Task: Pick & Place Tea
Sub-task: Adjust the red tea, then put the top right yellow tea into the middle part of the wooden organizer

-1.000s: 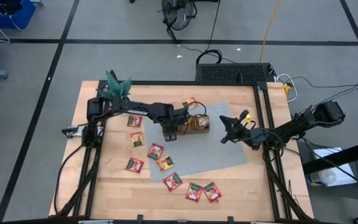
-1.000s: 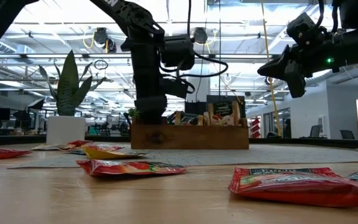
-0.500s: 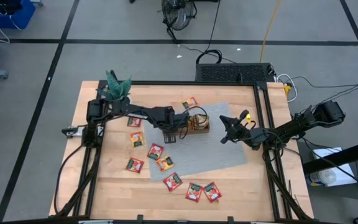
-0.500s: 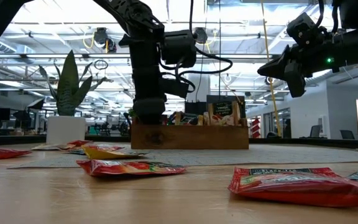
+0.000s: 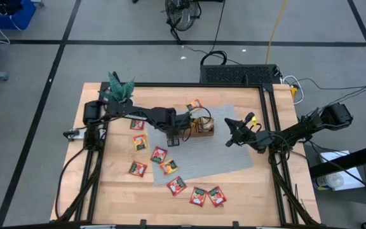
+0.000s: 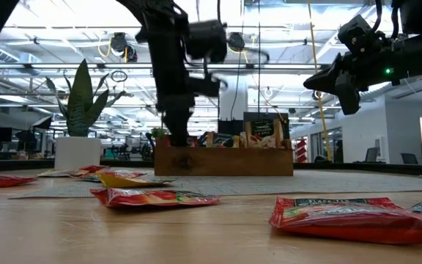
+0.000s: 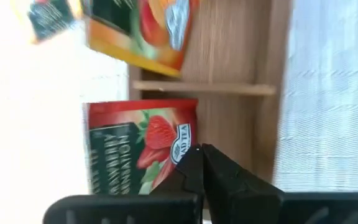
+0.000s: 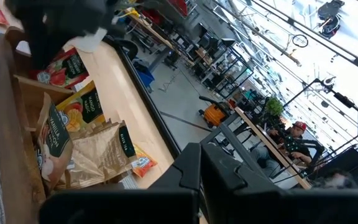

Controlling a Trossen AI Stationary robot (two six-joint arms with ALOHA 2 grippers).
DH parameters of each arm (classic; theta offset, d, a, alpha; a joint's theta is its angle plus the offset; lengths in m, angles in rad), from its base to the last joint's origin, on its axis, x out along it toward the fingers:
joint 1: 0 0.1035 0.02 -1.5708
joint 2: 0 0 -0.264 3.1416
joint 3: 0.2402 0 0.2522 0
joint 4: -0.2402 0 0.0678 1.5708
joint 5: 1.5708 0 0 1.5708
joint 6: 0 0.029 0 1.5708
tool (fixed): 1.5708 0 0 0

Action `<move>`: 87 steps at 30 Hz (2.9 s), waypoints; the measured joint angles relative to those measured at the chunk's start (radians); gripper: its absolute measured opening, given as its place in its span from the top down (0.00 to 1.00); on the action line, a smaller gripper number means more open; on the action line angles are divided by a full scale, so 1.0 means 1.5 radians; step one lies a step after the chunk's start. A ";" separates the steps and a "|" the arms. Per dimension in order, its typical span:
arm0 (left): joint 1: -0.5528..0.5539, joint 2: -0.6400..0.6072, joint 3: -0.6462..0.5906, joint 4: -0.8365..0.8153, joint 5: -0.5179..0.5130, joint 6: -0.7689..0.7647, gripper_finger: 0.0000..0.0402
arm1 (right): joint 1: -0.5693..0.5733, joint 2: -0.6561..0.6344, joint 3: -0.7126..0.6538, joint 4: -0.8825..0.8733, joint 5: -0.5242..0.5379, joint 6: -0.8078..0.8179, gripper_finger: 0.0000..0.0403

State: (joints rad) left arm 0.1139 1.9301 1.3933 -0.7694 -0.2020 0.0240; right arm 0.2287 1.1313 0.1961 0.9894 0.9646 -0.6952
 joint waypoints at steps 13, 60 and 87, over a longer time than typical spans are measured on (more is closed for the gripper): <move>0.000 -0.216 -0.109 0.243 0.064 0.120 0.99 | -0.013 0.000 0.000 -0.001 0.000 0.001 1.00; 0.122 -0.419 -0.557 0.774 0.181 0.085 0.91 | -0.525 0.617 0.806 -0.900 -0.706 0.282 0.43; 0.122 -0.419 -0.557 0.775 0.181 0.078 0.91 | -0.537 0.583 0.821 -0.957 -0.668 0.219 1.00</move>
State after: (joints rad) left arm 0.2962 1.3022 0.5572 0.3927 0.0689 0.1406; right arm -0.5769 2.0061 1.4276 -0.4468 -0.0380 -0.3666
